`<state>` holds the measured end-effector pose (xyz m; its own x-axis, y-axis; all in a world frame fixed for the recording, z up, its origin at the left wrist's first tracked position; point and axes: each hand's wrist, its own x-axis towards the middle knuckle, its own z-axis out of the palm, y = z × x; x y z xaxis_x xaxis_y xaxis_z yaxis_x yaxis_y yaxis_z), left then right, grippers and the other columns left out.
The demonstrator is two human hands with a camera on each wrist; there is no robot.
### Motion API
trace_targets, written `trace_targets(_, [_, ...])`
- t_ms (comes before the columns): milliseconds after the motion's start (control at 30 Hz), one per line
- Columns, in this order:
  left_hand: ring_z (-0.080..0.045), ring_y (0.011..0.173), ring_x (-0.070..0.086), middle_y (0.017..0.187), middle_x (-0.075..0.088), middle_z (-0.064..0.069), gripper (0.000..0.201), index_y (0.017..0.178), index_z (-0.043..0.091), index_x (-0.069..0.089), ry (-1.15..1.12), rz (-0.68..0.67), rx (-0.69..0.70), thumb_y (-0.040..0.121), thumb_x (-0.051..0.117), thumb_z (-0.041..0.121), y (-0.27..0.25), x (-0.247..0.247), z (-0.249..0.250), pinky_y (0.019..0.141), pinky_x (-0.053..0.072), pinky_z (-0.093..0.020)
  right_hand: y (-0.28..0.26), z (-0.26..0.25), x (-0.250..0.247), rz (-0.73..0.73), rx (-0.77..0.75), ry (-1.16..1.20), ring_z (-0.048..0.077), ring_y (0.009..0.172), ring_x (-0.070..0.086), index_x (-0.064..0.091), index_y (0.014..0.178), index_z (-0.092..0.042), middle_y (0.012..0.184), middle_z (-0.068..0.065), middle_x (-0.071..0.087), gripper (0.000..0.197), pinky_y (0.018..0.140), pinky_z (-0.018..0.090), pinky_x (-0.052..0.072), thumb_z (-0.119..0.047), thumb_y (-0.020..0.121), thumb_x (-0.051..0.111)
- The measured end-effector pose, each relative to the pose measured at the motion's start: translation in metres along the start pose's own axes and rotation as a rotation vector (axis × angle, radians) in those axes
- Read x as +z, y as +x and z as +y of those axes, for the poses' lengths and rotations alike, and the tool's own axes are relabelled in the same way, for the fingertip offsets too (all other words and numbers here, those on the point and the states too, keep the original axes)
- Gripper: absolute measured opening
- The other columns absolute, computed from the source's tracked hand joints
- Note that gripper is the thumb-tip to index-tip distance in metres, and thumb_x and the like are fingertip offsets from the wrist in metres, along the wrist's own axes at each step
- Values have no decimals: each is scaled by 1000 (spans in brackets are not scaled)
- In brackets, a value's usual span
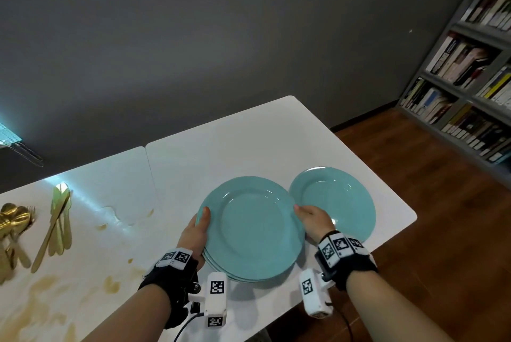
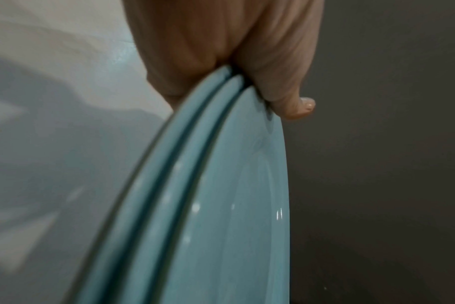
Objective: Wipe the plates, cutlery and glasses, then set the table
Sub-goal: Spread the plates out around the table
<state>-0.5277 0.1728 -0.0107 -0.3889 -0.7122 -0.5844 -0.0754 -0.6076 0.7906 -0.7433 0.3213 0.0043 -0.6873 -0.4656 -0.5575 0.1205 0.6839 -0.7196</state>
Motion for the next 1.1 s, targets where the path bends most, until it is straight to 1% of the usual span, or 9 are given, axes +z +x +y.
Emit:
trace_targets(100, [-37,106,61,120,63,-20,50,127,13,55,-4,-10,-8,87,55,43,-5,-7,-3,92,49,-51,-16,-5,14,50,-20,-37,26,97,64,68,103,-5,104,10,69,22,89,29,46,-14,84,63])
trace_targets(233, [-33,106,64,118,66,-10,85,123,23,59,35,34,-99,60,60,80,-9,-34,-7,94,48,-55,-31,2,29,-24,89,112,23,84,60,70,95,-4,91,12,67,20,85,33,49,6,82,57])
trace_targets(367, [-31,104,62,117,64,-14,57,121,14,56,12,77,-192,91,39,60,-18,-68,-3,92,49,-46,-49,10,47,-36,180,387,26,64,60,65,87,6,63,13,66,23,68,36,50,18,80,48])
trace_targets(467, [-30,101,60,114,63,-11,51,117,21,56,56,167,-145,90,41,62,-27,-102,5,93,48,-45,-59,18,60,-31,210,493,31,73,60,62,85,5,80,18,65,20,79,47,50,19,81,47])
trace_targets(533, [-31,108,60,123,62,-11,82,121,21,57,156,223,-93,71,39,83,-16,-131,-1,97,47,-49,-65,24,67,-30,215,478,33,88,62,61,100,9,95,19,65,21,94,52,47,14,82,51])
trace_targets(600, [-35,115,56,128,58,-15,95,126,18,54,272,334,-19,65,28,85,-3,-166,-3,100,44,-51,-71,28,74,-5,226,460,32,98,60,57,109,11,104,18,62,25,98,50,45,11,85,52])
trace_targets(867, [-43,128,40,141,42,-25,66,141,9,39,335,607,87,98,15,53,-50,-233,47,107,32,-46,-87,54,100,94,271,512,38,104,57,50,124,12,119,22,58,37,99,47,43,12,87,49])
trace_targets(967, [-43,122,48,137,48,-22,83,140,20,42,227,638,74,83,20,77,-49,-247,44,105,37,-52,-94,54,105,105,271,429,32,95,56,52,123,11,115,22,59,36,95,41,46,9,88,51])
trace_targets(1100, [-38,117,54,134,54,-13,97,131,30,48,71,575,101,59,27,92,-22,-269,25,99,44,-55,-108,46,108,165,215,207,28,89,56,58,117,9,118,23,62,30,73,21,47,2,88,54])
